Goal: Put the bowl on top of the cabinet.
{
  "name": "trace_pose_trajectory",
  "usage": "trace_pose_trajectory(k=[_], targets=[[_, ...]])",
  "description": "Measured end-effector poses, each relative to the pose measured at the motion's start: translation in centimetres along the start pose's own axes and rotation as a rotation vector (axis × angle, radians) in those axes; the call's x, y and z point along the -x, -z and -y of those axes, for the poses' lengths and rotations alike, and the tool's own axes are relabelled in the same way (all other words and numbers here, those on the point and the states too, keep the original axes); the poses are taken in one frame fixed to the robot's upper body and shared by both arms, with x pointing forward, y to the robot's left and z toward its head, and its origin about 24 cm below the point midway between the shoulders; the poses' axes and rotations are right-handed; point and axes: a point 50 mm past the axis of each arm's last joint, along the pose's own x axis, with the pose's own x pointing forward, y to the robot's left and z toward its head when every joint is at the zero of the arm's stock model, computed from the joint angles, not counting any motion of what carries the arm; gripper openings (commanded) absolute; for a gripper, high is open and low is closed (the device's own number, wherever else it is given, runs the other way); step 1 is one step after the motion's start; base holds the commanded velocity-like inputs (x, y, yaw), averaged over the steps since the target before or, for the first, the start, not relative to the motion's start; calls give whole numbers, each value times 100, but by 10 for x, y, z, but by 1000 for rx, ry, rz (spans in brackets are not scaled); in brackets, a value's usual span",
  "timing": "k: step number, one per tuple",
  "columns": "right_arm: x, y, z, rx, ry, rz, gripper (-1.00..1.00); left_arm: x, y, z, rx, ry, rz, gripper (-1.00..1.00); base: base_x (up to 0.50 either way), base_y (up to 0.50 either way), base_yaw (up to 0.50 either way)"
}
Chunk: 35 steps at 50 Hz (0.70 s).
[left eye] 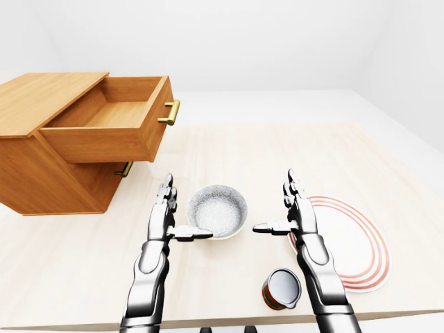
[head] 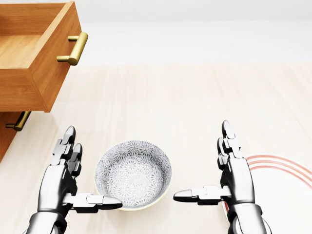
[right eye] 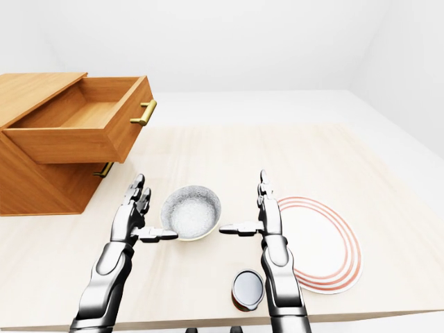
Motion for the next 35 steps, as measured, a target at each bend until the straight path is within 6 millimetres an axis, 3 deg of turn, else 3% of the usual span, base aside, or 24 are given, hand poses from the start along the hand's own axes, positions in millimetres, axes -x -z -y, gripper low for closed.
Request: trace_pose_trajectory(k=[16, 27, 35], targets=[[1, 0, 2, 5, 13, 5, 100, 5, -8, 4, -58, 3, 60, 100, 0, 0, 0], [0, 1, 2, 7, 17, 2, 100, 12, -23, 19, -225, 25, 196, 100, 0, 0, 0], [-1, 3, 2, 7, 18, -1, 100, 20, -18, 32, -357, 39, 191, 100, 0, 0, 0]])
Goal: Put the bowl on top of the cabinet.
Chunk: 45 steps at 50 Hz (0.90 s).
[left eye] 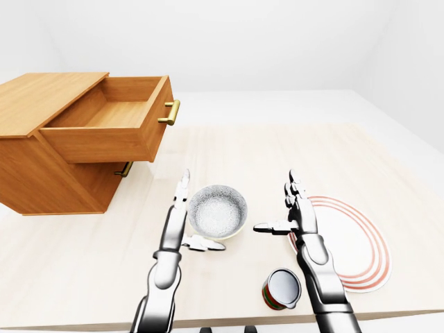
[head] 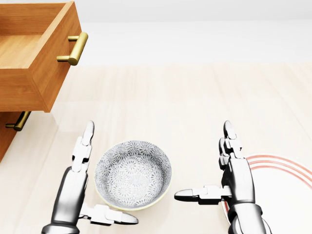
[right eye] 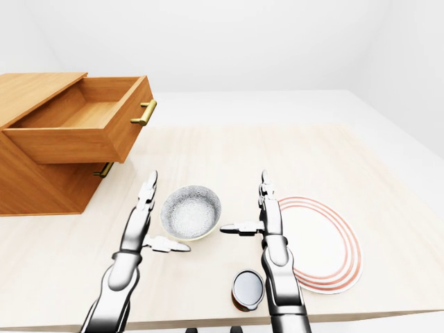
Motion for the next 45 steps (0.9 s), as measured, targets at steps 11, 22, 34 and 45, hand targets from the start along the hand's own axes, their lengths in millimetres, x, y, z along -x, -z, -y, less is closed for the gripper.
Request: trace_pose_trajectory(k=[11, 22, 34, 45], targets=[[-1, 2, 0, 1, 1, -5, 100, 12, 6, 16, -160, 23, -25, 100, 0, 0, 0], [-1, 2, -1, 1, 1, -6, 100, 19, 22, 29, -312, 28, -62, 100, 0, 0, 0], [-1, 2, -1, 1, 0, -5, 100, 22, 39, 40, -462, 30, -85, 100, 0, 0, 0], [-1, 2, -2, 2, -5, -3, 100, 19, 43, 40, -560, -9, -53, -96, 0, 0, 0]])
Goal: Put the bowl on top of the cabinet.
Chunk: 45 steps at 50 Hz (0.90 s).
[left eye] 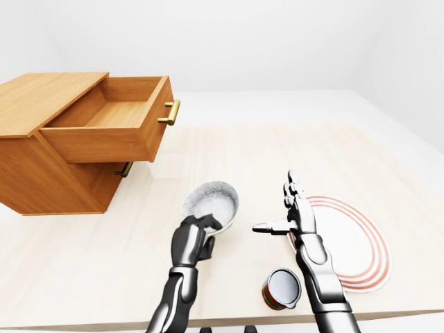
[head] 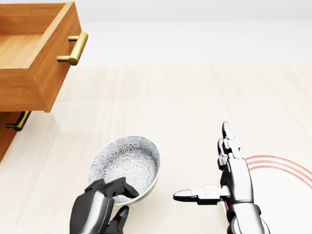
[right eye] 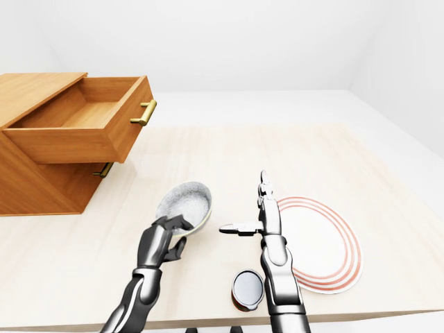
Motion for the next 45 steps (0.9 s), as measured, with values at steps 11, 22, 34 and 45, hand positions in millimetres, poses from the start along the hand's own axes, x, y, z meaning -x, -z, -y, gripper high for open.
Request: trace_pose_trajectory(k=[11, 22, 34, 45], targets=[[0, 0, -2, 0, -9, 3, 100, 1, 4, 12, -79, 27, 10, -95, 0, 0, 0], [2, -1, -5, 7, -23, 8, 100, -51, -70, -90, 183, -103, 274, -95, 0, 0, 0], [2, -1, -7, 10, -30, 10, 100, -60, -122, -162, 231, -225, 510, -95, 0, 0, 0], [2, -1, -8, 10, -32, 9, 100, -52, -151, -199, 202, -299, 678, -95, 0, 0, 0]])
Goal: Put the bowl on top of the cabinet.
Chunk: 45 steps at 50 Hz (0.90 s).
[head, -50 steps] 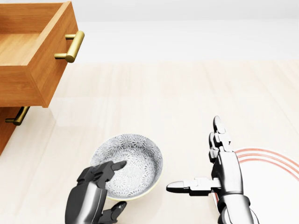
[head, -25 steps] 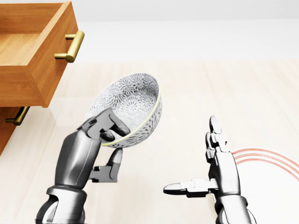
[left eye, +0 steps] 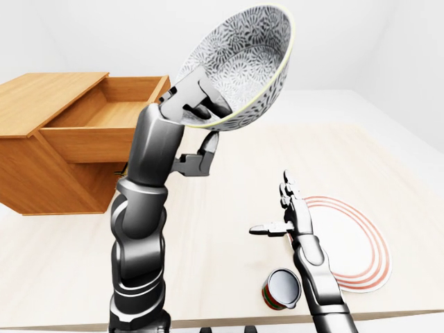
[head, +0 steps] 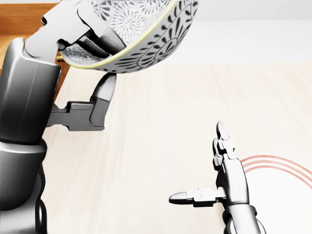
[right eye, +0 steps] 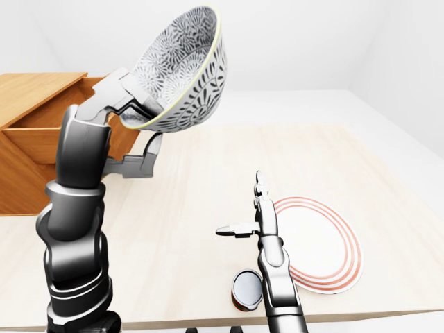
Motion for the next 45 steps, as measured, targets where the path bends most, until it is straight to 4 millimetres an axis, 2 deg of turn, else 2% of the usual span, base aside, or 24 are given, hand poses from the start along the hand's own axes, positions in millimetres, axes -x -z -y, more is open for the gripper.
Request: trace_pose_trajectory(k=[21, 45], targets=[[0, 0, -1, 0, -1, 0, 100, -23, -34, -40, -64, -99, 220, -95, 0, 0, 0], [-1, 2, -2, 4, -4, -3, 100, -47, -36, -78, -101, -222, 282, -95, 0, 0, 0]])
